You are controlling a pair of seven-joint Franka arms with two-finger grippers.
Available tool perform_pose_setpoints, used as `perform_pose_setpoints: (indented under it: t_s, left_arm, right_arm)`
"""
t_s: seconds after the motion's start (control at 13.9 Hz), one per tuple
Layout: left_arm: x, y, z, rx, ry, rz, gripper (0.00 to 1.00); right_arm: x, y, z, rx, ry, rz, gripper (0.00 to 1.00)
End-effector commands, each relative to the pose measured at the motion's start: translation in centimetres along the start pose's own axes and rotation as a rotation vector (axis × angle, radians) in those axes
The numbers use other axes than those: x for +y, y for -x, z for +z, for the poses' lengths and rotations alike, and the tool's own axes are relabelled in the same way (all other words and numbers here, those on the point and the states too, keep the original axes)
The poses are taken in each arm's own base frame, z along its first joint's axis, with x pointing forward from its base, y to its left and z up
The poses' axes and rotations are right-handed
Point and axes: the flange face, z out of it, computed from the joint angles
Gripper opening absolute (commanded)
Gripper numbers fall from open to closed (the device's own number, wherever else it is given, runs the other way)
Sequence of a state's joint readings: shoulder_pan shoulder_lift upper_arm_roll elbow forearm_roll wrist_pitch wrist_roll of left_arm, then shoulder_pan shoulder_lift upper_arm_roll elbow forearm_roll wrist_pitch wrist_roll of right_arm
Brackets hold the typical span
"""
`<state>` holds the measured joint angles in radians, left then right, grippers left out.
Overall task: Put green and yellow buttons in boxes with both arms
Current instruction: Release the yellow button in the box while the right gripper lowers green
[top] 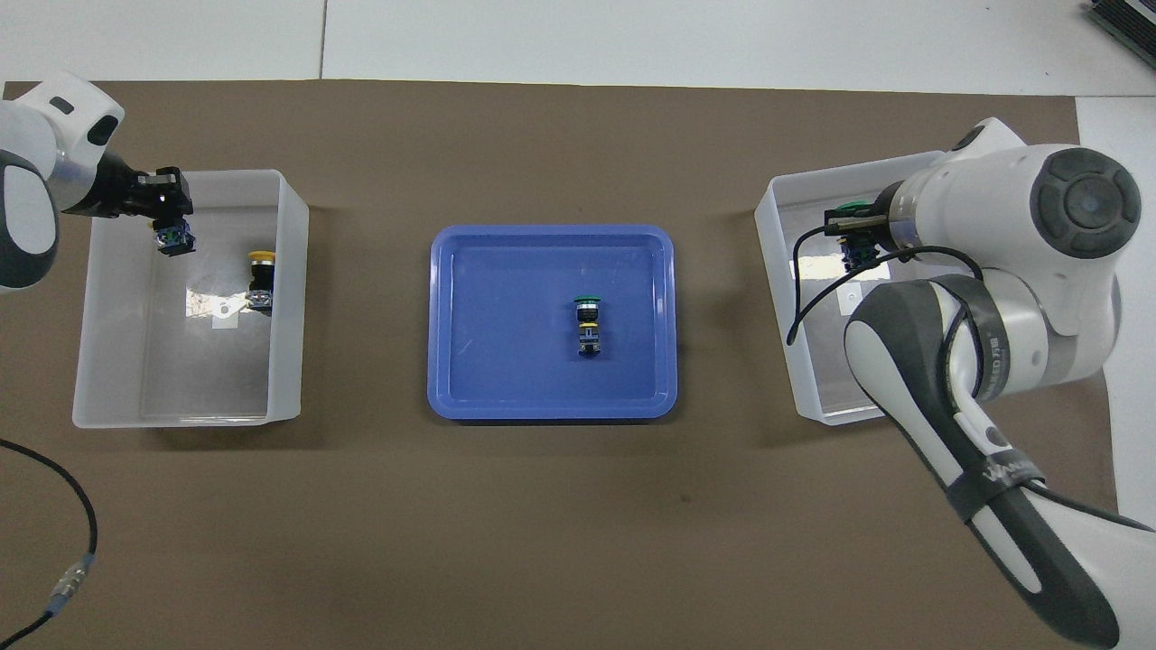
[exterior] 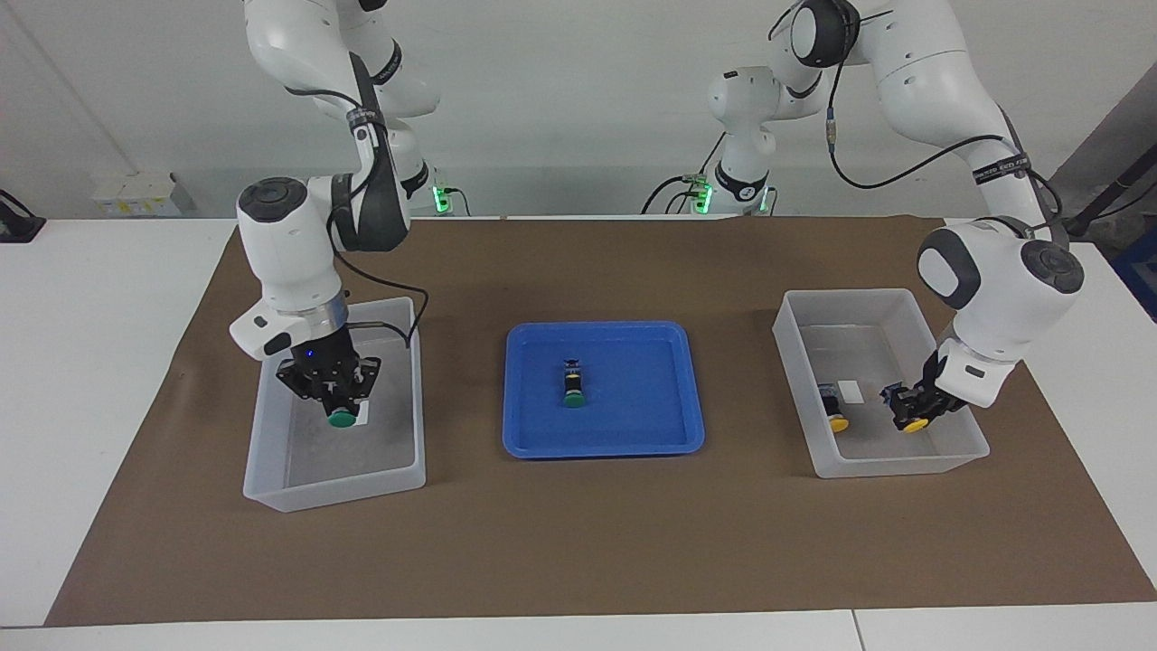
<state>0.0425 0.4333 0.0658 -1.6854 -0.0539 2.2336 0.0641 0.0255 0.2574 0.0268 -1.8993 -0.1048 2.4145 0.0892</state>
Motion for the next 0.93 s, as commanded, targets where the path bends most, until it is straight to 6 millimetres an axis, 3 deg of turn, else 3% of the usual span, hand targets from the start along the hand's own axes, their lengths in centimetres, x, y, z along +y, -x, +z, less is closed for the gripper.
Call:
perform_pose_setpoints:
  t_s: [0.0,0.07,0.22,0.36,0.5,0.58,0.65,0.72,0.79,0.86]
  left_arm:
    - [-0.4,2.0,1.0,0.019,-0.014,0.025,0.0]
    - [-0.1,2.1,1.2,0.02,-0.014,0.027,0.0]
    - [0.2,2.1,1.3,0.017,-0.013,0.032,0.18]
    - [0.3,1.9,1.1,0.016,-0.014,0.036,0.23]
    - [0.9,1.5,0.6,0.022,-0.027,0.057,0.44]
    - [0.9,1.1,0.1,0.027,-0.032,0.061,0.49]
    - [0.9,0.6,-0.7,0.027,-0.034,0.065,0.6]
    - [0.9,0.0,-1.7,0.013,-0.037,0.068,0.67]
    - [1.1,-0.4,-2.6,-0.015,-0.047,0.078,0.67]
    - [2.0,-0.8,-3.6,-0.037,-0.046,0.088,0.67]
  right_arm:
    - [0.9,0.0,3.8,0.023,-0.011,-0.017,0.0]
    - [0.9,0.1,4.9,0.019,-0.012,-0.016,0.0]
    - [0.8,0.4,6.9,0.012,-0.016,-0.017,0.0]
    - [0.7,0.7,8.3,0.006,-0.018,-0.018,0.0]
    - [0.5,0.9,9.0,-0.003,-0.02,-0.022,0.0]
    - [0.5,1.1,9.6,-0.01,-0.021,-0.025,0.02]
    - [0.5,1.0,9.5,-0.007,-0.02,-0.034,0.18]
    - [0.4,0.8,9.3,-0.001,-0.02,-0.038,0.48]
    - [0.0,0.4,8.3,0.01,-0.022,-0.042,0.71]
    - [-0.6,-0.1,6.5,0.032,-0.025,-0.045,0.77]
